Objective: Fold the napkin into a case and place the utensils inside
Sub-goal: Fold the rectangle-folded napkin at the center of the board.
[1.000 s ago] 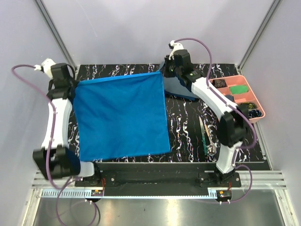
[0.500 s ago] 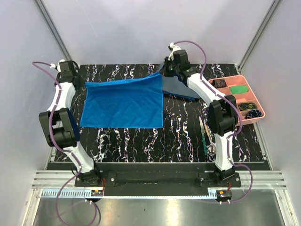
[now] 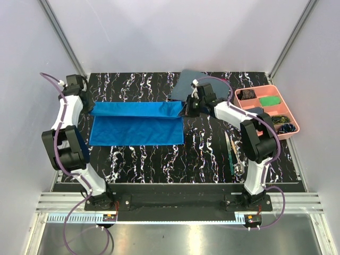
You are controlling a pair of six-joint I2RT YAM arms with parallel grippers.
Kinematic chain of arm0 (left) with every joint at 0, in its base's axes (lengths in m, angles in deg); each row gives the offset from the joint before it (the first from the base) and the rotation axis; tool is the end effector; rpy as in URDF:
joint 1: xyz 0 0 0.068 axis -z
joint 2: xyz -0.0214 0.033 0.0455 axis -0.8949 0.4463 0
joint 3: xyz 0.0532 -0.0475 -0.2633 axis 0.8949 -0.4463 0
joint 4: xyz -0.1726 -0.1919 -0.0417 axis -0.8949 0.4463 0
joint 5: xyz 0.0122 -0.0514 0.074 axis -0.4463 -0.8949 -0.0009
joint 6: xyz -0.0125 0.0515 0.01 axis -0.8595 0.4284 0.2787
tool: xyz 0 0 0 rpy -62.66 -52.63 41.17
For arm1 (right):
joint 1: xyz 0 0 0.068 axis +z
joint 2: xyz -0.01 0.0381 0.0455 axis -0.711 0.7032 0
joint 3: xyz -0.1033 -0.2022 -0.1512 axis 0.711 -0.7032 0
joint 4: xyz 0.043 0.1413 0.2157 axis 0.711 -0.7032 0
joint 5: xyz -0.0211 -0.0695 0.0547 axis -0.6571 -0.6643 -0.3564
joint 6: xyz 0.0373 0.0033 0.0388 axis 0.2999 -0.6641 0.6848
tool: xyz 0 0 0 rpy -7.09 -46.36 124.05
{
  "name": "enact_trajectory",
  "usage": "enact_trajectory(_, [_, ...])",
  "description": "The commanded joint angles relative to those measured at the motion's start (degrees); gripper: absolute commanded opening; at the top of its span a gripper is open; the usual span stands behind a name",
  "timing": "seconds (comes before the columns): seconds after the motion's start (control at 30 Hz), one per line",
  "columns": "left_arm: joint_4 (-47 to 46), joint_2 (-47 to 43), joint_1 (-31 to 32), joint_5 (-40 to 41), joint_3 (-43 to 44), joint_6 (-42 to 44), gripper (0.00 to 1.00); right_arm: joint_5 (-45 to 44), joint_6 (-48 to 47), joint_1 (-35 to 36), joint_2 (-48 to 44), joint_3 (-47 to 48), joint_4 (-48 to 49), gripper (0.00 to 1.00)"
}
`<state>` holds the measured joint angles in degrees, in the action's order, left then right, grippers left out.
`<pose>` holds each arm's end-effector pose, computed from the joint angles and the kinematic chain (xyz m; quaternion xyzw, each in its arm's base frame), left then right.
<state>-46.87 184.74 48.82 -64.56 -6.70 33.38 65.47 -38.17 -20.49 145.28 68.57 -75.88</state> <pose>0.3622 0.1007 0.2770 -0.3252 0.8922 0.0562 0.3082 0.3859 0.1937 0.2123 -0.0456 0.8972 0.3417 0.2759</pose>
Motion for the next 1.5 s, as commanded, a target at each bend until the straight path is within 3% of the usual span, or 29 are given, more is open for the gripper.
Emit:
enact_trajectory(0.0, [2.2,0.9,-0.7,6.2,-2.5,3.8,0.00,3.9,2.4,0.9,-1.7,-2.0,4.7,0.00])
enact_trajectory(0.13, [2.7,1.1,-0.8,9.7,-3.6,4.0,0.00,4.0,3.1,2.3,-1.0,-3.7,5.2,0.00])
enact_trajectory(0.5, [4.7,4.8,-0.7,9.4,-4.2,3.2,0.00,5.2,5.0,2.6,-0.9,-9.7,7.3,0.00])
enact_trajectory(0.83, [5.6,4.4,-0.8,10.2,-11.2,0.4,0.00,7.4,5.6,2.6,-1.0,-12.8,7.6,0.01])
enact_trajectory(1.47, [5.6,4.5,-0.7,12.0,-11.9,0.5,0.00,8.5,7.7,2.7,-2.8,-19.1,11.2,0.04])
